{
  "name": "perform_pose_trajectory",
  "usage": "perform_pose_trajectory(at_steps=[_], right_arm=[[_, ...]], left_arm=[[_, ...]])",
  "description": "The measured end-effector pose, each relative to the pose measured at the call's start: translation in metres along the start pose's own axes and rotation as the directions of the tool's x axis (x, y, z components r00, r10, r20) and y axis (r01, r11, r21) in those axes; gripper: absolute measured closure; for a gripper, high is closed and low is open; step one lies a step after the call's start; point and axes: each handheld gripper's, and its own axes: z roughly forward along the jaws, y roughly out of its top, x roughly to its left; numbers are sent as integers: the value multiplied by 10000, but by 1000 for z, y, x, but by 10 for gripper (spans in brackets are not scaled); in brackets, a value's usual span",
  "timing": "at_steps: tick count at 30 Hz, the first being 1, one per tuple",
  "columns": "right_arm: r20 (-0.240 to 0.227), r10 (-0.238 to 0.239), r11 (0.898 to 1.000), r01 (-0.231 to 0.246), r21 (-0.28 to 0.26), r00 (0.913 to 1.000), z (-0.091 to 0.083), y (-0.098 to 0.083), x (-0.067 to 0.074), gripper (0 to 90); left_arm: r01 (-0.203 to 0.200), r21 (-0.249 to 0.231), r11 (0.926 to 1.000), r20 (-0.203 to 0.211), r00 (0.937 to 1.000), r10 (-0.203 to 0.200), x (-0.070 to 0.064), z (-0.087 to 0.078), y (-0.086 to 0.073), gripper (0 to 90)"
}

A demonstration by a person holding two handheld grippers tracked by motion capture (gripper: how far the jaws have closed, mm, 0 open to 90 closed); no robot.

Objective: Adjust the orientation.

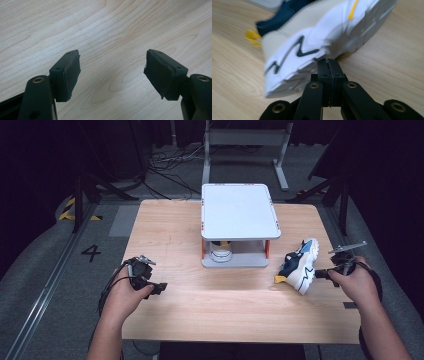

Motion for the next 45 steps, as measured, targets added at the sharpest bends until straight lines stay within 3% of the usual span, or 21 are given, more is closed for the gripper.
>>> perform_pose_trajectory(at_steps=[3,5,8,13,16,19,24,28,34,39,43,45], right_arm=[[-31,-380,9982,378,-463,9993,-18,9,15,900],[22,-929,9942,928,-546,9957,-23,16,28,899],[-67,-1446,9889,1442,-357,9895,-17,23,41,899],[-193,-1364,9907,1363,-57,9905,-1,24,41,898],[-273,-1120,9937,1117,-121,9933,4,22,38,900],[-160,-1183,9929,1181,-125,9929,1,19,36,900],[-218,-763,9966,756,-336,9968,-9,9,26,900],[-28,-401,9988,400,-272,9992,-19,-4,14,900],[732,-30,9999,22,113,9973,-24,-25,-5,900],[1300,317,9973,-400,619,9910,-14,-43,-25,880],[790,658,9955,-709,633,9947,8,-54,-32,851],[745,882,9948,-916,435,9933,10,-57,-31,835]], left_arm=[[-72,20,10000,39,10000,72,-2,0,1,291],[-120,12,9999,50,9999,120,-3,1,2,291],[-111,28,9999,125,9999,110,-4,2,2,291],[-214,136,9997,119,9997,212,-4,5,2,293],[-233,168,9996,205,9995,230,-4,6,2,293],[-245,152,9996,203,9995,242,-5,7,3,292],[-349,113,9993,258,9991,346,-6,7,6,292],[-362,140,9992,278,9990,358,-8,9,8,292],[-395,169,9991,307,9988,390,-8,10,8,292],[-346,183,9992,330,9989,340,-9,10,9,291],[-323,133,9994,427,9986,317,-10,10,9,290],[-358,130,9993,488,9982,351,-10,11,9,290]])
